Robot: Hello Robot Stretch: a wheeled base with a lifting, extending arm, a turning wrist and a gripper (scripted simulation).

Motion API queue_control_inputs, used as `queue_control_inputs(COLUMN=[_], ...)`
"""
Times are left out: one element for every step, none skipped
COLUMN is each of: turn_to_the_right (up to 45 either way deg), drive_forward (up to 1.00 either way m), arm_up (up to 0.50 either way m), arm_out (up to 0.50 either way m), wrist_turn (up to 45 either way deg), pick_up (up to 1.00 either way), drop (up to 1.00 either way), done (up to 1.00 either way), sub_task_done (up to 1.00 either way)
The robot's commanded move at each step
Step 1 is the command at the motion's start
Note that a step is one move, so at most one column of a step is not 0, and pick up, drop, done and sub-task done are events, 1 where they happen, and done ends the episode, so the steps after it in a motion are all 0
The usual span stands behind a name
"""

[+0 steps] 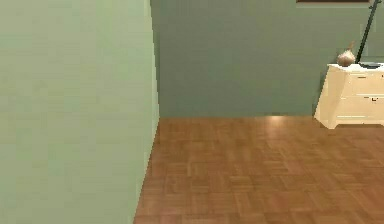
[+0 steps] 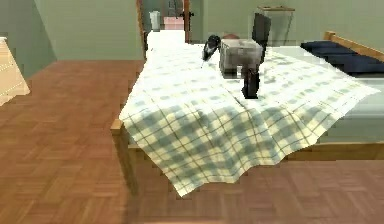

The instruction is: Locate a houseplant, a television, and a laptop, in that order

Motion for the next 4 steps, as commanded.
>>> queue_control_inputs(turn_to_the_right=[45.0, 42.0, 0.0, -45.0], drive_forward=[0.00, 0.00, 0.20, 0.00], arm_up=[0.00, 0.00, 0.00, 0.00], arm_out=[0.00, 0.00, 0.00, 0.00], wrist_turn=[0.0, 0.0, 0.0, 0.0], pick_up=[0.00, 0.00, 0.00, 0.00], drop=[0.00, 0.00, 0.00, 0.00], done=[0.00, 0.00, 0.00, 0.00], sub_task_done=[0.00, 0.00, 0.00, 0.00])
